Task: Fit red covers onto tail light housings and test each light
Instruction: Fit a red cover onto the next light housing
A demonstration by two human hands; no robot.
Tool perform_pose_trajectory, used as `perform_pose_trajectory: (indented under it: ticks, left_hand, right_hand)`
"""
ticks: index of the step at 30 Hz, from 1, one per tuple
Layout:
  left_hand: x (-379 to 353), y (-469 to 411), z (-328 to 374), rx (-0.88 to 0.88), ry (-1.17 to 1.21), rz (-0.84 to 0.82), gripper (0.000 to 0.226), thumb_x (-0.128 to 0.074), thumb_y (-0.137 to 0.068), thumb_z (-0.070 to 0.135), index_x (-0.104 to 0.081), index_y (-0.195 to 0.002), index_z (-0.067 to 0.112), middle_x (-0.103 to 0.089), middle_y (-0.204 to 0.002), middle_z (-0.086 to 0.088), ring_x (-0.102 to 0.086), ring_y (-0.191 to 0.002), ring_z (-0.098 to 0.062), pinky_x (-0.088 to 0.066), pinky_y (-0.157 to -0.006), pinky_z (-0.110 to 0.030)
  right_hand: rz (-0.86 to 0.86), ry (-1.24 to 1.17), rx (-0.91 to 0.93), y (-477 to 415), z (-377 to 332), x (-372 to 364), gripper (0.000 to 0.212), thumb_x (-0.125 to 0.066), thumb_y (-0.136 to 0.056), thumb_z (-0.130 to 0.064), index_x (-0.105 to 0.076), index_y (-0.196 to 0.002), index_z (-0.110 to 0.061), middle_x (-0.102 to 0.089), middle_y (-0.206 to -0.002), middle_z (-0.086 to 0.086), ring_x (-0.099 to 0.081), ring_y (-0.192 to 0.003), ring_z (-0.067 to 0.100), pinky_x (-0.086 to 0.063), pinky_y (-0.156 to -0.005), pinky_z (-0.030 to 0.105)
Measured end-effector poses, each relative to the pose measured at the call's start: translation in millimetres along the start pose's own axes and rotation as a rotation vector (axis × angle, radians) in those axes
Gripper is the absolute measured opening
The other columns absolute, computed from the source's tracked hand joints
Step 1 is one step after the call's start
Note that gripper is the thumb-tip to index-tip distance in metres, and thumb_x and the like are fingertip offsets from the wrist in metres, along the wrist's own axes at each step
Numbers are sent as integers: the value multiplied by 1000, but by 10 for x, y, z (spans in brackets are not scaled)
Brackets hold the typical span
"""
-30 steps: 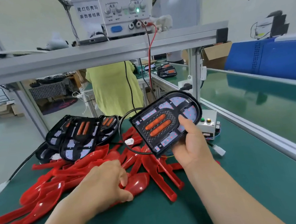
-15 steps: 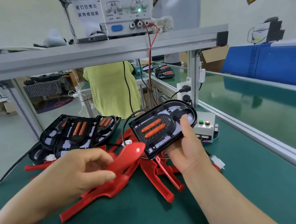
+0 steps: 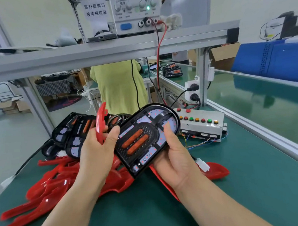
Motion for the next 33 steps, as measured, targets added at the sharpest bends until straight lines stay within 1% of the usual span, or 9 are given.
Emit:
perform_pose_trajectory:
  ticks: [3,6,12,15,18,21,24,29,33]
  left_hand:
    - [-105,-51,-252,155,158,-65,13,-66,-89,35,-70,-76,36,-51,-55,18,-42,-44,-3,-36,-49,-24]
    - [-60,-84,-413,253,271,-82,21,-67,-91,32,-72,-72,36,-44,-69,-5,-34,-50,-13,-30,-42,-21]
    - [155,-229,-535,244,275,-100,17,-70,-90,25,-73,-73,25,-62,-66,0,-52,-50,-12,-42,-50,-21]
    - [113,-226,-545,219,284,-161,21,-69,-90,20,-74,-70,25,-60,-54,9,-46,-40,-2,-34,-37,-13]
    - [32,-188,-510,155,221,-215,22,-69,-90,20,-74,-71,30,-59,-56,11,-49,-46,-1,-38,-43,-13]
    - [48,-199,-520,111,184,-189,11,-69,-90,25,-73,-80,28,-62,-63,8,-54,-58,-9,-44,-59,-26]
    - [114,-174,-456,12,-17,-132,5,-69,-89,36,-69,-86,32,-59,-64,10,-50,-60,-9,-42,-63,-33]
    - [122,40,-42,-245,-384,-131,56,-44,-86,62,-54,-129,27,-53,-106,8,-51,-92,-13,-36,-78,-34]
    - [-12,290,341,-495,-454,-284,50,-35,-99,56,-45,-141,31,-45,-112,19,-52,-96,-7,-42,-81,-32]
  right_hand:
    - [-8,93,-88,3,-5,41,61,-43,-96,-45,-54,-138,-2,-57,-138,21,-55,-129,32,-40,-112,49]
    - [-11,459,-267,52,-87,155,56,-51,-89,-49,-60,-131,-13,-69,-124,12,-70,-107,23,-58,-89,37]
    - [-12,789,-501,166,-336,393,71,-51,-69,-74,-67,-112,-19,-75,-93,15,-75,-80,24,-57,-56,24]
    - [55,859,-485,151,-389,499,65,-43,-77,-72,-67,-106,-20,-72,-82,15,-71,-63,19,-56,-54,24]
    - [92,1023,-467,137,-339,615,58,-32,-97,-64,-69,-106,-21,-75,-94,12,-70,-75,20,-58,-67,29]
    - [80,900,-397,107,-298,584,45,-32,-104,-49,-65,-121,-22,-72,-119,10,-68,-108,27,-58,-89,43]
    - [76,793,-352,79,-276,552,40,-34,-107,-39,-60,-128,-17,-69,-125,10,-64,-118,30,-52,-96,56]
    - [94,705,-377,77,-266,556,35,-37,-106,-35,-62,-124,-17,-69,-124,12,-70,-104,26,-61,-78,43]
    - [86,668,-384,97,-285,544,33,-39,-105,-37,-65,-117,-21,-72,-117,10,-72,-94,22,-60,-72,37]
Point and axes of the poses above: each hand's wrist, its own y-axis away from the middle knuckle, its own x-axis out of the back of the hand, z = x × y, the point moved 8 cm from there along -y, towards the middle knuckle
